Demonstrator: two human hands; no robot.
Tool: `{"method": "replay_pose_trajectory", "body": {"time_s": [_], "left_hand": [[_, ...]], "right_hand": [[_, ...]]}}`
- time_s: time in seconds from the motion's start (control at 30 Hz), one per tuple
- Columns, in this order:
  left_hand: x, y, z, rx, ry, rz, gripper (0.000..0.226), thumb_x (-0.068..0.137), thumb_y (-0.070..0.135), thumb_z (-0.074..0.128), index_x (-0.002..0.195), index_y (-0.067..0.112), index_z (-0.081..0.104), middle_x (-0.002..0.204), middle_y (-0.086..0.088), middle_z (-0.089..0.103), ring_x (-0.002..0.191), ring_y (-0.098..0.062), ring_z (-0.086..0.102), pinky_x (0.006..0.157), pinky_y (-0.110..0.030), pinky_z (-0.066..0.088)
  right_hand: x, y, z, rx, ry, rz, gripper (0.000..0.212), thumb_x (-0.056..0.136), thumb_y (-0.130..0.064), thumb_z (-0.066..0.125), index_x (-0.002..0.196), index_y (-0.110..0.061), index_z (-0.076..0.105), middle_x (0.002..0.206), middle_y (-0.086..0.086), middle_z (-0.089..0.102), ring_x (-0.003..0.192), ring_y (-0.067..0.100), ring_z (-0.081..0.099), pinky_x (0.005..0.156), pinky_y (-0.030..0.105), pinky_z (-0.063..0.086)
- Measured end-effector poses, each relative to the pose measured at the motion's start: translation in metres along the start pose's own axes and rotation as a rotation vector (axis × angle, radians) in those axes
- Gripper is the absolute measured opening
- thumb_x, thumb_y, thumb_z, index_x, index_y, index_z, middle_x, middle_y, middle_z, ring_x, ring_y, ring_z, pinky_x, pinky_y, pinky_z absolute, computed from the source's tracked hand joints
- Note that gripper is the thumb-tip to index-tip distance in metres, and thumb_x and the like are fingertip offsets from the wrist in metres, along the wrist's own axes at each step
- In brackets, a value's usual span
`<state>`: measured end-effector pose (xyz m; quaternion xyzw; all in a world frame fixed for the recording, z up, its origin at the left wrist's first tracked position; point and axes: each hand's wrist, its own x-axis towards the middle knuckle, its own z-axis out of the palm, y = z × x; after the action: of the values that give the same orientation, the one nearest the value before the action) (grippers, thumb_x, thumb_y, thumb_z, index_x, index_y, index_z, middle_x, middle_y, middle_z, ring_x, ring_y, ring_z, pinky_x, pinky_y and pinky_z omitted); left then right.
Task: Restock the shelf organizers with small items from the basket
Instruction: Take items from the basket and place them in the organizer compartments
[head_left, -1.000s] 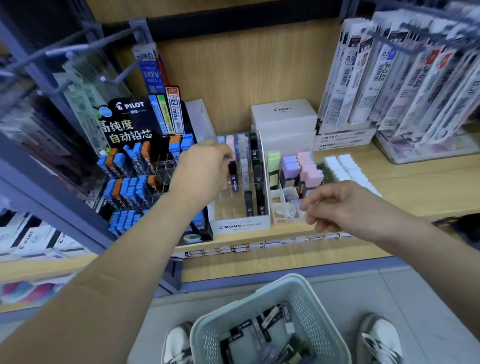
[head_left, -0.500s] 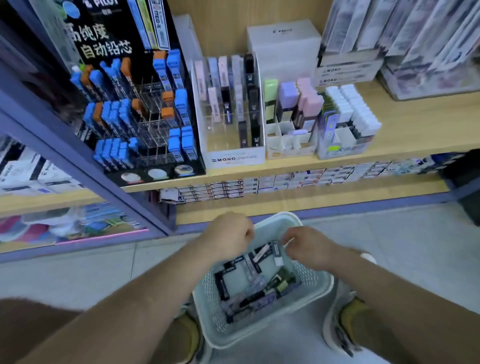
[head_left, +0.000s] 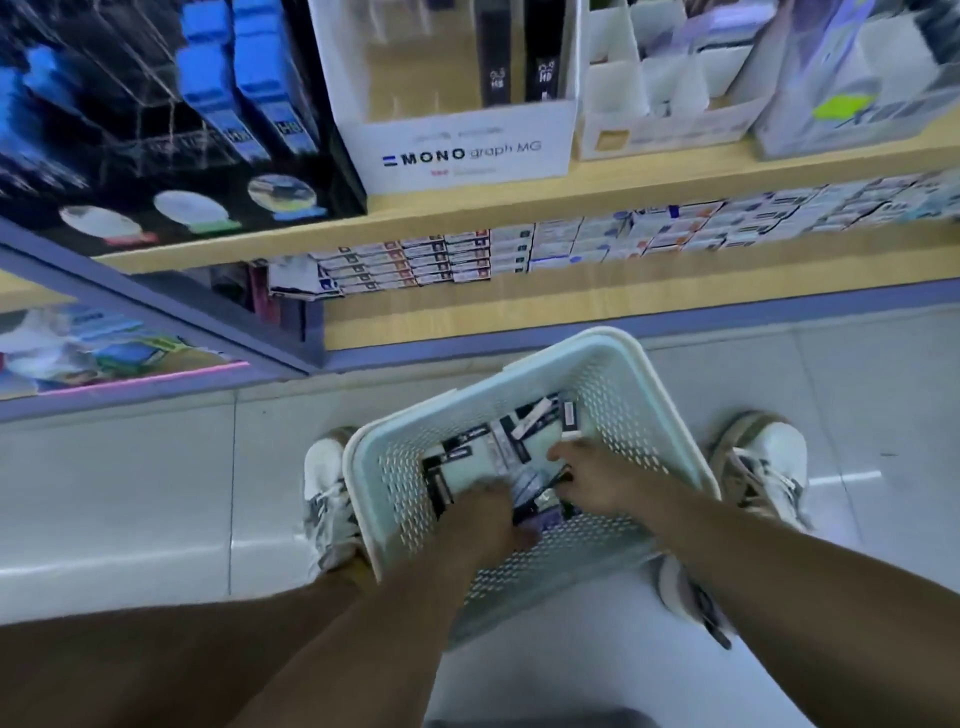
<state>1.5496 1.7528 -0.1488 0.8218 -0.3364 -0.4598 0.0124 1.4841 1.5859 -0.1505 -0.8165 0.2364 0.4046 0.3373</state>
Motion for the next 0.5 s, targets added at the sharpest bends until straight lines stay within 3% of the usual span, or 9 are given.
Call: {"method": "replay_pose_trajectory", "body": {"time_s": [0.1, 0.2, 0.3, 0.4, 0.5], "left_hand": [[0.003, 0.0, 0.006, 0.025, 0.043, -0.019, 0.053, 0.082, 0.054, 0.06, 0.109, 0.009, 0.054, 0.107, -0.011, 0.057, 0.1, -0.028, 0.058, 0.073, -0.031, 0.044], [0.003, -0.002, 0.014, -0.062, 0.077, -0.051, 0.041, 0.081, 0.045, 0.063, 0.103, 0.011, 0.055, 0.099, -0.008, 0.062, 0.093, -0.027, 0.061, 0.065, -0.027, 0.04], [0.003, 0.0, 0.021, -0.074, 0.113, -0.018, 0.04, 0.084, 0.033, 0.061, 0.112, 0.005, 0.053, 0.108, -0.012, 0.061, 0.099, -0.029, 0.06, 0.073, -0.029, 0.041], [0.001, 0.004, 0.022, -0.108, 0.09, -0.006, 0.052, 0.085, 0.033, 0.061, 0.126, 0.004, 0.045, 0.115, -0.013, 0.061, 0.105, -0.029, 0.059, 0.079, -0.031, 0.045], [-0.003, 0.007, 0.03, -0.154, -0.006, 0.025, 0.043, 0.086, 0.04, 0.059, 0.116, 0.009, 0.054, 0.11, -0.011, 0.063, 0.101, -0.026, 0.06, 0.077, -0.031, 0.047]], "right_hand": [[0.005, 0.006, 0.01, -0.078, -0.034, -0.024, 0.062, 0.088, -0.023, 0.062, 0.145, -0.024, 0.038, 0.151, 0.013, 0.032, 0.131, 0.029, 0.043, 0.106, 0.027, 0.035], [0.004, 0.01, 0.012, -0.173, -0.06, -0.082, 0.068, 0.082, -0.015, 0.066, 0.143, -0.028, 0.041, 0.144, 0.011, 0.031, 0.126, 0.03, 0.044, 0.107, 0.027, 0.035], [0.007, 0.011, 0.013, -0.289, -0.031, -0.163, 0.055, 0.082, -0.016, 0.066, 0.135, -0.023, 0.05, 0.131, 0.01, 0.045, 0.117, 0.03, 0.049, 0.102, 0.029, 0.039], [0.009, 0.008, 0.014, -0.501, -0.048, -0.195, 0.034, 0.081, -0.02, 0.065, 0.116, -0.017, 0.066, 0.117, 0.011, 0.064, 0.11, 0.029, 0.057, 0.093, 0.03, 0.042], [0.012, 0.013, 0.022, -0.549, -0.113, -0.173, 0.033, 0.08, -0.026, 0.069, 0.11, -0.013, 0.071, 0.11, 0.014, 0.068, 0.104, 0.031, 0.063, 0.089, 0.031, 0.048]]}}
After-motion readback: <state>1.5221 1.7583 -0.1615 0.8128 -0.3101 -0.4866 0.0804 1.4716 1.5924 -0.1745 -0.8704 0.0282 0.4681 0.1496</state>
